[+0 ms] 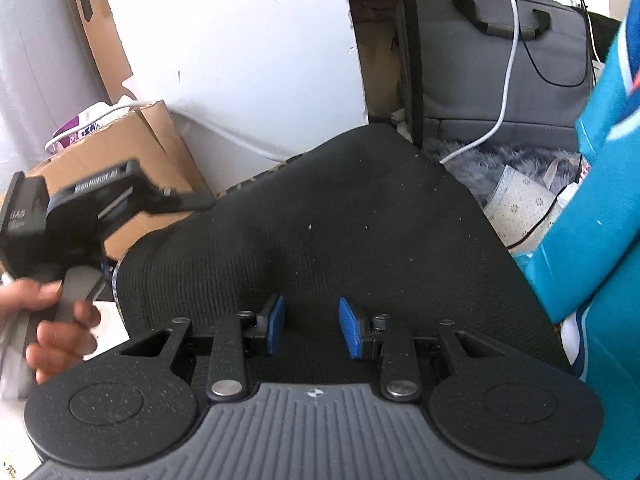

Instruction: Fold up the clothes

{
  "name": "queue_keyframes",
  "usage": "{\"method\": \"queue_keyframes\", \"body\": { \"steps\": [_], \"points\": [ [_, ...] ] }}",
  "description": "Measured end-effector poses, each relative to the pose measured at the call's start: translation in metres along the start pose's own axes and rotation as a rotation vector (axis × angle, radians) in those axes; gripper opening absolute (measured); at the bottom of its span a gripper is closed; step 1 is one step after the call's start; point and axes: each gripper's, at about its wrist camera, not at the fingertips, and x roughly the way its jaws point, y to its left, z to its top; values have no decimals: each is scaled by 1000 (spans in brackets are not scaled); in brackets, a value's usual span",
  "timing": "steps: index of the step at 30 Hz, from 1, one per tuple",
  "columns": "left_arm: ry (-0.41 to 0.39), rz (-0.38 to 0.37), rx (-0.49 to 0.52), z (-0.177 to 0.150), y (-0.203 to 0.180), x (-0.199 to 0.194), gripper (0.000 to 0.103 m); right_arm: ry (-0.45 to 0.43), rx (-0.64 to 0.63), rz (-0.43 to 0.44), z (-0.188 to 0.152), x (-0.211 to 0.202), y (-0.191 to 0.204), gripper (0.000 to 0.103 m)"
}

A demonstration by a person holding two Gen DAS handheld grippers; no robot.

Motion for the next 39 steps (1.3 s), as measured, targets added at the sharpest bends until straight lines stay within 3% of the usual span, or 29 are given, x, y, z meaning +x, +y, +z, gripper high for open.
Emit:
{"method": "queue_keyframes", "body": {
  "steps": [2,4,5,10,16,21,29,36,39],
  "points": [
    [2,12,18,5,-5,-3,51,1,5,1,-1,-2,-3,38],
    [-8,24,56,9,-13,-7,24,0,7,2,-2,-2,-4,38],
    [-14,30,78,11,-17,-9,16,-2,11,3,-2,-2,-5,38],
    [-66,84,191,23,-39,-24,8,-16,12,6,-1,-3,-3,38],
    [-114,230,299,38,-62,-47,7,-11,27,-11,-7,-3,-7,38],
    [-95,273,352,38,-79,-61,8,-22,65,-17,-9,-9,-12,38],
    [4,203,429,-15,-122,-47,15,-51,95,-34,-13,-20,-23,38],
    [103,222,560,-58,-132,-23,20,-32,77,-38,-18,-16,-26,38],
    [123,252,562,-59,-116,-13,13,-18,65,-41,-22,-10,-29,38]
  ]
}}
